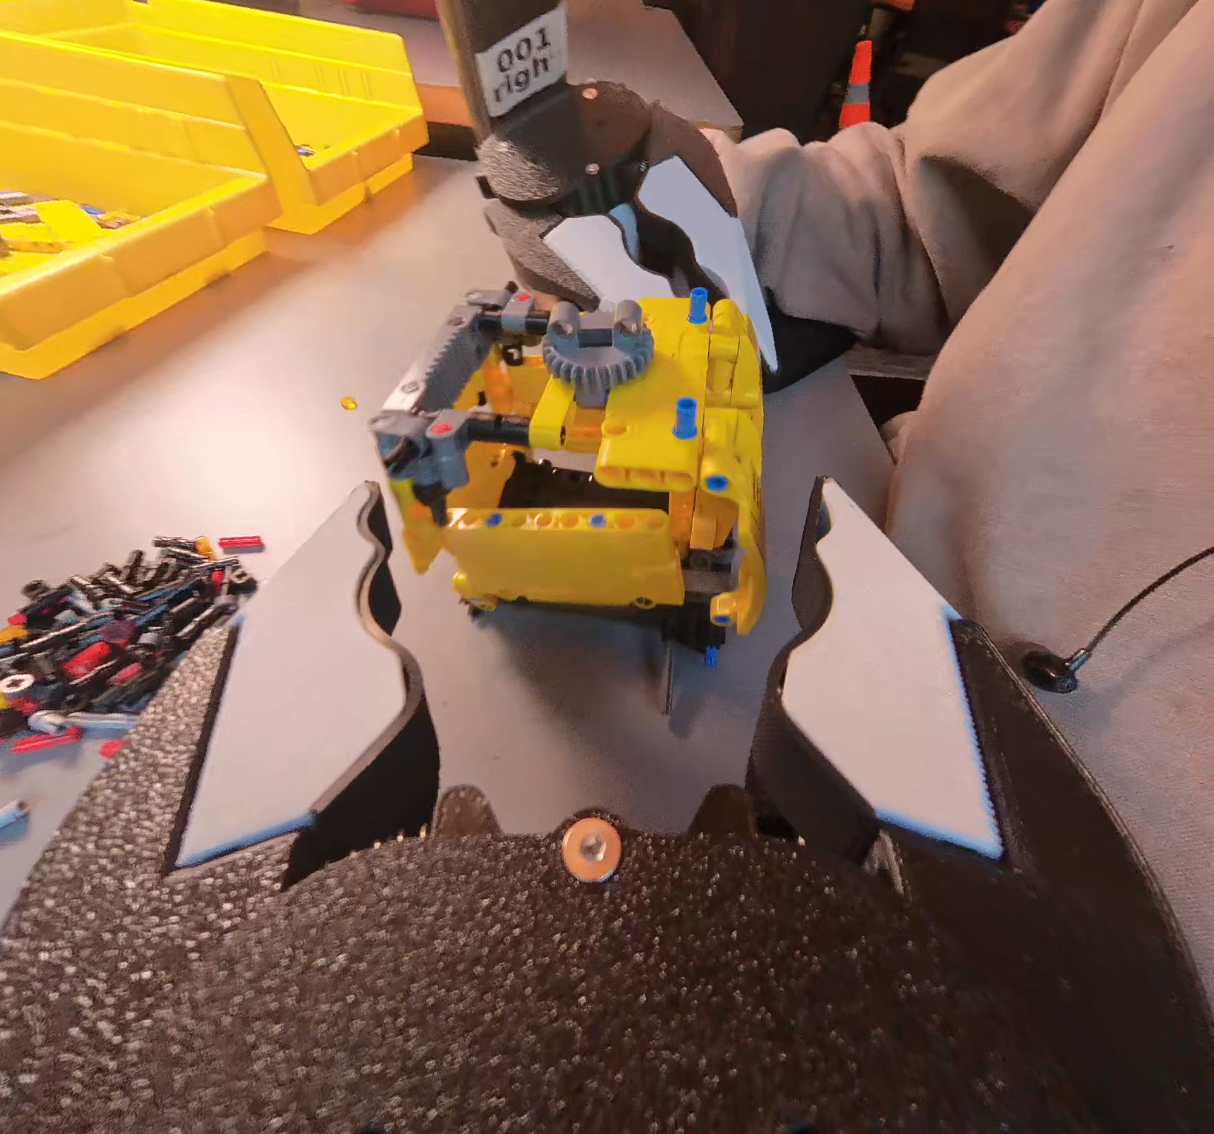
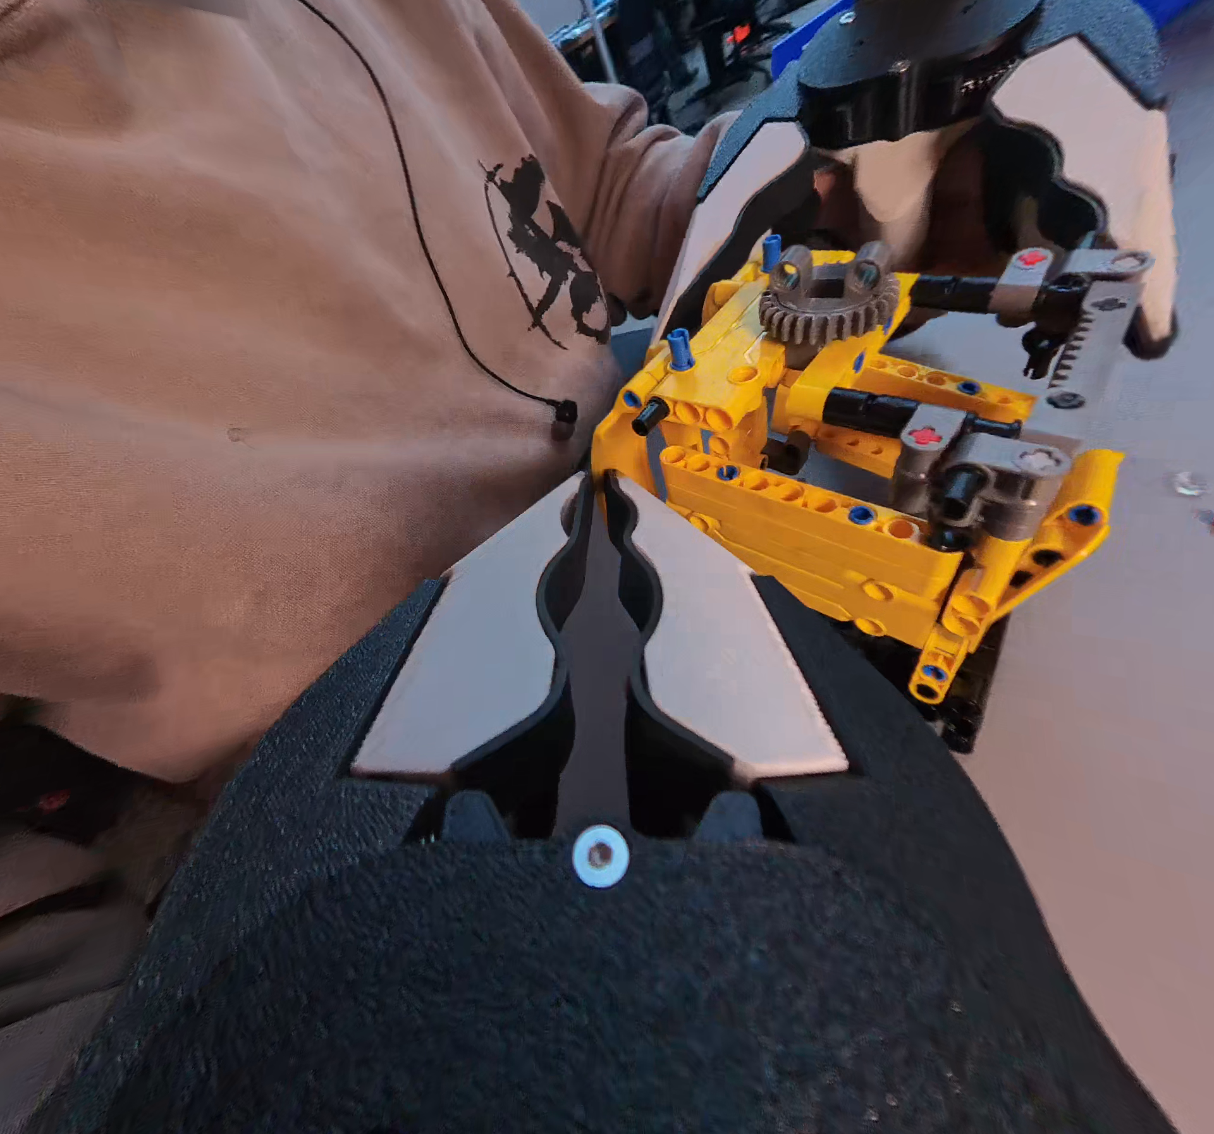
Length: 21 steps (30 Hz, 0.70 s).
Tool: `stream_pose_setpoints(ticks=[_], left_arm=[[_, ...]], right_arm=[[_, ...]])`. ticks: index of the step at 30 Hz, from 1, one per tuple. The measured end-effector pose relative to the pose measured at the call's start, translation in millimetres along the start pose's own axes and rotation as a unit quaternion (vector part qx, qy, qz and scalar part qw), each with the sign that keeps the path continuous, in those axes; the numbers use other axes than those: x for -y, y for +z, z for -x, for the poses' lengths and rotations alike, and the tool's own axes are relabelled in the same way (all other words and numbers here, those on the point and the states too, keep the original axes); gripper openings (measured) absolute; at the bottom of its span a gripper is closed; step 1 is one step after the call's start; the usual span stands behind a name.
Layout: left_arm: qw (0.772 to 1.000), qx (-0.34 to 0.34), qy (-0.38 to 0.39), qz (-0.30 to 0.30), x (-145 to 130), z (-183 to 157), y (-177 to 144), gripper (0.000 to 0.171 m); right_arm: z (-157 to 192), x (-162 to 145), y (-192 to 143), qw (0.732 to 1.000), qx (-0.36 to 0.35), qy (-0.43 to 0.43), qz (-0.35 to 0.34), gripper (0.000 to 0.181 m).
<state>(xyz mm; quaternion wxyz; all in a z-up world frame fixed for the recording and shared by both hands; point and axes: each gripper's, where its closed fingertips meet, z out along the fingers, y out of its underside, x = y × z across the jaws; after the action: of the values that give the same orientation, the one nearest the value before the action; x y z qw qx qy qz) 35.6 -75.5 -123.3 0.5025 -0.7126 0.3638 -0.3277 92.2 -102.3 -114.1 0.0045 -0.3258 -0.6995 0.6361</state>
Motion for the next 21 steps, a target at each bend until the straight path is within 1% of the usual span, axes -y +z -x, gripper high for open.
stream_pose_setpoints(ticks=[1, 2, 4, 5, 7, 9, 11, 12, 14, 16, 17, 18, 21], left_arm=[[1.000, -0.001, 0.000, 0.009, -3, -1, 2, 0.127], [1.000, 0.010, 0.008, 0.020, -7, 1, 4, 0.126], [0.998, 0.037, 0.025, 0.041, -14, 10, 4, 0.118], [0.998, 0.046, 0.020, 0.048, -15, 13, 2, 0.114], [0.996, 0.072, 0.009, 0.044, -14, 24, -3, 0.109], [0.994, 0.101, -0.005, 0.043, -13, 36, -7, 0.108], [0.992, 0.120, -0.015, 0.040, -13, 45, -10, 0.107], [0.991, 0.125, -0.021, 0.040, -13, 46, -11, 0.107], [0.989, 0.137, -0.031, 0.039, -11, 49, -9, 0.106], [0.987, 0.154, -0.041, 0.036, -9, 52, -6, 0.106], [0.985, 0.163, -0.043, 0.034, -8, 54, -5, 0.105], [0.984, 0.170, -0.044, 0.033, -8, 55, -6, 0.105], [0.983, 0.173, -0.055, 0.026, -8, 58, -7, 0.105]], right_arm=[[-2, 1, 5, 1.000, 0.007, -0.001, 0.004, 0.002], [-4, 2, 9, 1.000, 0.012, -0.003, 0.007, 0.003], [-8, 2, 16, 1.000, 0.012, -0.006, 0.008, 0.003], [-11, 2, 17, 1.000, 0.003, -0.007, 0.004, 0.003], [-20, 4, 13, 0.999, -0.033, -0.013, -0.017, 0.003], [-31, 9, 5, 0.996, -0.078, -0.012, -0.043, 0.003], [-44, 12, -2, 0.990, -0.124, -0.009, -0.060, 0.010], [-47, 13, -4, 0.988, -0.141, -0.008, -0.064, 0.013], [-50, 15, -3, 0.985, -0.159, -0.011, -0.066, 0.014], [-52, 13, 2, 0.982, -0.179, -0.017, -0.056, 0.012], [-56, 11, 4, 0.979, -0.198, -0.023, -0.050, 0.007], [-59, 11, 4, 0.975, -0.214, -0.034, -0.050, 0.005], [-61, 15, 0, 0.971, -0.229, -0.044, -0.058, 0.003]])
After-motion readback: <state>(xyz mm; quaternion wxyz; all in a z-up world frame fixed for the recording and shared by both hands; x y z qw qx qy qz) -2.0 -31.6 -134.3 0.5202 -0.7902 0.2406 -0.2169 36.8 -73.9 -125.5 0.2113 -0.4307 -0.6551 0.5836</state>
